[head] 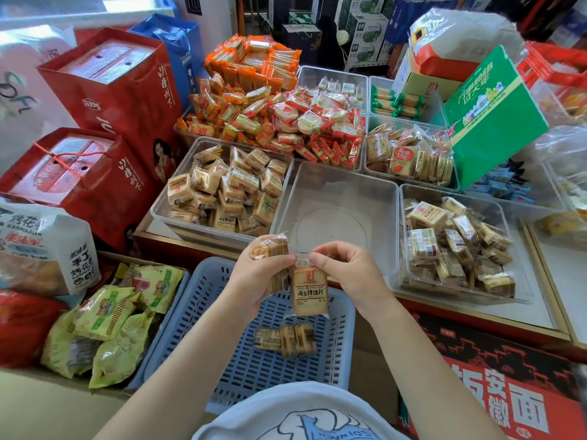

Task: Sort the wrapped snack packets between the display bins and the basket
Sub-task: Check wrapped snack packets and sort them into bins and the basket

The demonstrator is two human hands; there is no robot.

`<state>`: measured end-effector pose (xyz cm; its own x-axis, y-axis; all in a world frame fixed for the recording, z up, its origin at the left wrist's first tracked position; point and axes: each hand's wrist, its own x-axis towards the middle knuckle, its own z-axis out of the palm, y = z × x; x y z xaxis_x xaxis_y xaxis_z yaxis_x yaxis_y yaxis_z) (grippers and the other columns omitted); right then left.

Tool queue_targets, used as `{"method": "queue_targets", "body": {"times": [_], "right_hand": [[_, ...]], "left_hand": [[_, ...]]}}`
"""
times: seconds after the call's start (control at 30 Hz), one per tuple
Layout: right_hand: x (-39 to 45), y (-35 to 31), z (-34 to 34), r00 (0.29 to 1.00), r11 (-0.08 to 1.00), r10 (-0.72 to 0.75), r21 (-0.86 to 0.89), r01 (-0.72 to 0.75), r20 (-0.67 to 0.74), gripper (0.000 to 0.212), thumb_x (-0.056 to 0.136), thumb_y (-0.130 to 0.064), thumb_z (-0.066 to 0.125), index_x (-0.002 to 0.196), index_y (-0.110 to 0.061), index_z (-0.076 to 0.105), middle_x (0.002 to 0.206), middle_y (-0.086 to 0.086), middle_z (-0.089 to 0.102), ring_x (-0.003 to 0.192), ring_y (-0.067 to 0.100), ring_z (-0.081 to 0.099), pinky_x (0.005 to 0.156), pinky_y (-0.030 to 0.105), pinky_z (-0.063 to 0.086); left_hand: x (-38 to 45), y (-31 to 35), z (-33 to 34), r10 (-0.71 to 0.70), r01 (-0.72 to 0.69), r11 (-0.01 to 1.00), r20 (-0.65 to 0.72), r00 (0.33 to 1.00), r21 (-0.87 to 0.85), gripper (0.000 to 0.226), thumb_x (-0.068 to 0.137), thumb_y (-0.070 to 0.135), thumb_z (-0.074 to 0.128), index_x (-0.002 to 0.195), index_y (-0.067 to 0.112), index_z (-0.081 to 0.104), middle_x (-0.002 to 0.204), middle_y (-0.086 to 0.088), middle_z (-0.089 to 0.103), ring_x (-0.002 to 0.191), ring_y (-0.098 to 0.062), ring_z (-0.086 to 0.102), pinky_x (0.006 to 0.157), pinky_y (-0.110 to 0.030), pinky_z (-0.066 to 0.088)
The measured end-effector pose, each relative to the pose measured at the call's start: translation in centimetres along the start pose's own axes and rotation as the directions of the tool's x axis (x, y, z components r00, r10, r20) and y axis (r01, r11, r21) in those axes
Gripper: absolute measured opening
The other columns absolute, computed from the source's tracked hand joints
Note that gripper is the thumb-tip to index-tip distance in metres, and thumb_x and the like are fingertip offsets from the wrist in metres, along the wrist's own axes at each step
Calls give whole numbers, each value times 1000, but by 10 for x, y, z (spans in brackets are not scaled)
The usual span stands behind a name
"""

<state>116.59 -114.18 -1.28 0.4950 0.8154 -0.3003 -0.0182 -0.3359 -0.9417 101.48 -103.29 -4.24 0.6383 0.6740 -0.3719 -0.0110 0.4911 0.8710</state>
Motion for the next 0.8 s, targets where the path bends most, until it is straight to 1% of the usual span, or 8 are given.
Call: {"method": "queue_targets", "body": {"times": [0.1, 0.27, 0.33, 0.43, 0.5, 0.63, 0.73, 0.8], "right_hand": [[1, 4, -5, 999, 999, 33, 11, -33, 38, 9, 95, -17, 70, 89, -10, 72, 83, 5, 75, 84, 23, 72, 86, 41, 60], [0, 3, -1, 1000, 999, 12, 36, -11, -27, 21, 99, -17, 64, 82, -5, 65, 75, 7, 70, 76, 22, 70, 80, 43, 61], [0, 3, 0, 998, 999, 7, 42, -5, -54, 22, 101, -18, 62, 83, -6, 64, 74, 6, 69, 74, 20, 68, 76, 40, 60], [2, 3, 0, 990, 998, 11, 66, -2, -142, 22, 104, -21, 57, 86, -10, 65, 71, -2, 66, 71, 13, 66, 69, 33, 58], [3, 2, 2, 981, 994, 21, 112, 1, -195, 22, 104, -23, 56, 88, -13, 66, 71, -5, 66, 71, 11, 65, 65, 29, 56], [4, -2, 11, 952, 976, 55, 216, 12, -300, 18, 102, -26, 60, 88, -18, 69, 78, -1, 71, 81, 20, 72, 71, 38, 62], [3, -1, 16, 924, 991, 10, 125, 41, -382, 16, 102, -30, 60, 94, -21, 70, 88, 2, 73, 89, 22, 73, 77, 44, 64], [2, -1, 16, 932, 997, -34, 46, 55, -362, 20, 102, -38, 59, 111, -22, 65, 97, 2, 74, 92, 20, 73, 80, 45, 63]], "left_hand": [[1, -3, -4, -6, 6, 999, -1, 1000, -39, 50, 71, 16, 80, 116, 5, 58, 101, -21, 65, 92, -34, 68, 74, -40, 58], [0, -4, -1, -21, 27, 996, 72, 997, -79, 46, 75, 14, 77, 116, 6, 56, 93, -12, 70, 89, -27, 70, 71, -34, 58], [-1, -3, -1, -40, 46, 996, 83, 996, -72, 50, 77, 20, 79, 119, 5, 56, 100, -15, 72, 97, -30, 71, 78, -37, 58], [-3, -2, -1, -99, 102, 995, 145, 984, -18, 65, 80, 36, 80, 131, 2, 57, 121, -21, 71, 116, -39, 67, 95, -47, 55], [-5, -5, 1, -159, 158, 987, 204, 966, 23, 58, 85, 36, 74, 134, 7, 60, 125, -20, 70, 118, -38, 67, 100, -50, 53], [-12, -7, 12, -232, 232, 972, 299, 926, 36, 49, 86, 29, 70, 131, 10, 64, 121, -15, 73, 104, -25, 72, 84, -33, 59], [-14, -7, 17, -206, 209, 978, 246, 947, 15, 47, 83, 28, 73, 126, 9, 66, 115, -15, 75, 95, -22, 73, 73, -28, 59], [-14, -7, 17, -185, 185, 983, 165, 969, 11, 50, 82, 30, 81, 126, 9, 67, 116, -17, 74, 96, -24, 73, 72, -30, 60]]}}
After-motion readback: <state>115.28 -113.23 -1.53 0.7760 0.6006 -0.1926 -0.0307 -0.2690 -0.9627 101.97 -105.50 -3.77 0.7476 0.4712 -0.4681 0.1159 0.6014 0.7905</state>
